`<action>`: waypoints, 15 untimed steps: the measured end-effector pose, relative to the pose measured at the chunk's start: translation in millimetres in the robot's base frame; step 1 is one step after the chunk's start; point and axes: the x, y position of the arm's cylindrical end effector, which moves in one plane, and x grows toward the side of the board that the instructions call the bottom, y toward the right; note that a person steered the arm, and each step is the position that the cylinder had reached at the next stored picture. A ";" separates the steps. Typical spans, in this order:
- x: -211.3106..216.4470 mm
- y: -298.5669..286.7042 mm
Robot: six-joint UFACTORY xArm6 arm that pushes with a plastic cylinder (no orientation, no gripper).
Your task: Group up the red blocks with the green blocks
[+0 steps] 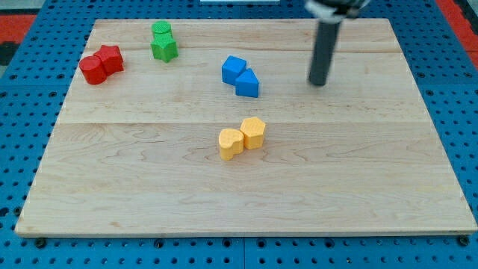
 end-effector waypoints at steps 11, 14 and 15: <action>0.4 -401.6; -14.9 -452.6; -72.4 -421.2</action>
